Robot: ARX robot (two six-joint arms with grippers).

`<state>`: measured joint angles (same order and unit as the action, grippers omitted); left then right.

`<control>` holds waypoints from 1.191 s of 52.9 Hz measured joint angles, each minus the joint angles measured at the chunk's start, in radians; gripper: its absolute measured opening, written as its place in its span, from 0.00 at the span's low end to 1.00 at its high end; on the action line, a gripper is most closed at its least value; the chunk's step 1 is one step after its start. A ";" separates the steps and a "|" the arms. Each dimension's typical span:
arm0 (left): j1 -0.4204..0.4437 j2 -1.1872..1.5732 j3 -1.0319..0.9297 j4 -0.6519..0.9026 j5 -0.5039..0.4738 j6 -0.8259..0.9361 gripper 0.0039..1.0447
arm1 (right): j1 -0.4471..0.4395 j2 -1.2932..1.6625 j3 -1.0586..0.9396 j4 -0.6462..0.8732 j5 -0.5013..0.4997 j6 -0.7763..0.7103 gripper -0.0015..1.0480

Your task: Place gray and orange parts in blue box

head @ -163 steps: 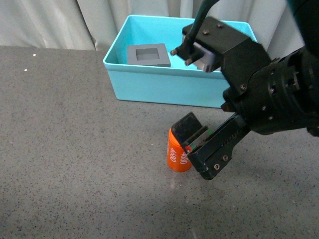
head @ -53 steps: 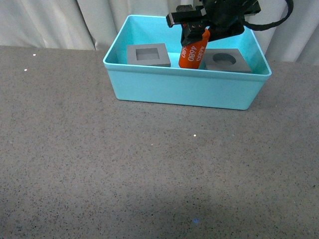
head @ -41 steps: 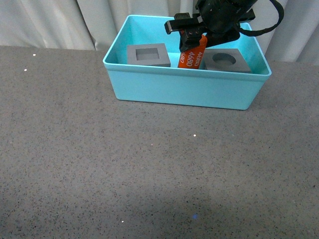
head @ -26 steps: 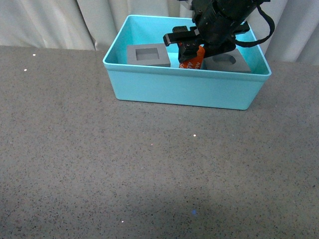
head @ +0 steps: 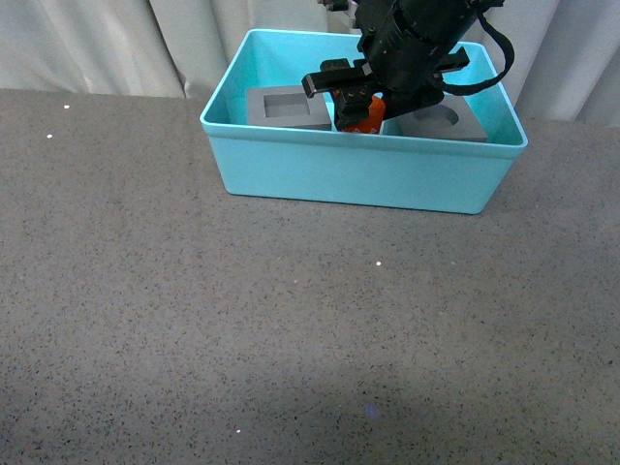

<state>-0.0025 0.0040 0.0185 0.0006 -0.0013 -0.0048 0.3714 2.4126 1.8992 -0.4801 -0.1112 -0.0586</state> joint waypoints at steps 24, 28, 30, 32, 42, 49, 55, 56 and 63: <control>0.000 0.000 0.000 0.000 0.000 0.000 0.94 | -0.007 -0.098 -0.138 0.134 -0.026 0.005 0.91; 0.000 0.000 0.000 0.000 0.000 0.000 0.94 | -0.014 -0.154 -0.188 0.170 -0.027 0.015 0.90; 0.000 0.000 0.000 0.000 0.000 0.000 0.94 | -0.018 -0.192 -0.224 0.199 -0.026 0.020 0.91; 0.000 0.000 0.000 0.000 0.000 0.000 0.94 | -0.023 -0.222 -0.254 0.225 -0.021 0.025 0.91; 0.000 0.000 0.000 0.000 0.000 0.000 0.94 | -0.056 -0.401 -0.444 0.405 0.028 0.068 0.91; 0.000 0.000 0.000 0.000 0.000 0.000 0.94 | -0.114 -0.589 -0.666 0.603 0.116 0.069 0.91; 0.000 0.000 0.000 0.000 0.000 0.000 0.94 | -0.156 -0.715 -0.831 0.731 0.217 0.032 0.91; 0.000 0.000 0.000 0.000 0.000 0.000 0.94 | -0.166 -0.738 -0.864 0.754 0.227 0.024 0.91; 0.000 0.000 0.000 0.000 0.000 0.000 0.94 | -0.234 -0.900 -1.069 0.823 0.283 -0.017 0.91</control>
<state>-0.0025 0.0040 0.0185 0.0006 -0.0017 -0.0048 0.1371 1.5124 0.8307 0.3431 0.1722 -0.0757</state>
